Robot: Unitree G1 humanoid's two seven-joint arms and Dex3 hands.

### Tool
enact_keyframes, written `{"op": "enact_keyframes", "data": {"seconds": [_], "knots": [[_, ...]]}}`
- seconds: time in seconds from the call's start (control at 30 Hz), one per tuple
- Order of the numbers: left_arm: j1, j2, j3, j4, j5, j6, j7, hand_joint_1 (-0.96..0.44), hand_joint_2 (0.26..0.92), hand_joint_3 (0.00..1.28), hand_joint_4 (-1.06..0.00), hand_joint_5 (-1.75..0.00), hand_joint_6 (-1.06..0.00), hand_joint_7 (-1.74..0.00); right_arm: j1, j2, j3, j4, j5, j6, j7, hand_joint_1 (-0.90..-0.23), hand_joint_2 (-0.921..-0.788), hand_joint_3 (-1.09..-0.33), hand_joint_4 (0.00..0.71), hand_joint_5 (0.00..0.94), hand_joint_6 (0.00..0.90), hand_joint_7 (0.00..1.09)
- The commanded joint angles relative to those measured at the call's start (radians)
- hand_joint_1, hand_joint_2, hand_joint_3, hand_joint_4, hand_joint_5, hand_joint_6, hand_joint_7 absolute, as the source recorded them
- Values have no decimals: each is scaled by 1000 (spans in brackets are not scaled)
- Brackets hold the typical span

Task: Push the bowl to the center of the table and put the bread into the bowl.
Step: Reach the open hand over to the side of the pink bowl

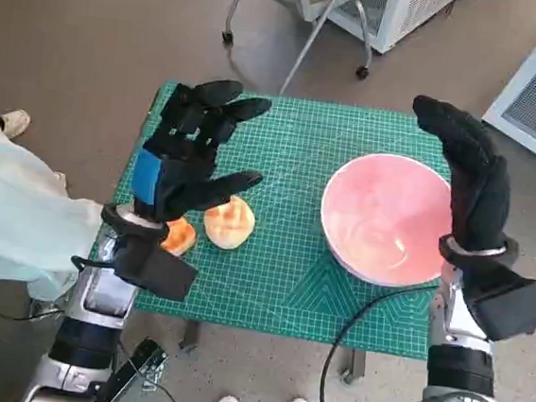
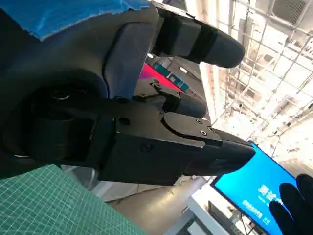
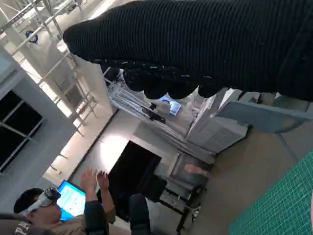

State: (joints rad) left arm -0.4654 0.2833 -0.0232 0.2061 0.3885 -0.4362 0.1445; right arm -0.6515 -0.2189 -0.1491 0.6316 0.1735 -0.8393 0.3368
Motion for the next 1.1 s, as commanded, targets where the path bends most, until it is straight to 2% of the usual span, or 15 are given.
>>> {"op": "enact_keyframes", "data": {"seconds": [0.03,0.83,0.97,1.1], "knots": [[-1,14,13,3,7,-16,26,-6,921,47,-198,-851,-249,-869,24,4,1,4,-1,7,-1,-584,-921,-813,364,1,35,788],[5,21,11,7,27,-2,63,-108,921,57,-173,-827,-229,-859,33,6,0,-9,-9,11,-17,-586,-921,-812,365,1,35,791],[5,21,13,7,23,1,62,-112,921,59,-171,-824,-227,-858,33,-2,-7,8,-9,3,-18,-587,-921,-811,365,1,35,790],[6,20,15,8,17,0,59,-112,921,61,-170,-821,-227,-858,26,-25,-28,58,3,-17,-9,-583,-921,-809,363,1,32,786]]}}
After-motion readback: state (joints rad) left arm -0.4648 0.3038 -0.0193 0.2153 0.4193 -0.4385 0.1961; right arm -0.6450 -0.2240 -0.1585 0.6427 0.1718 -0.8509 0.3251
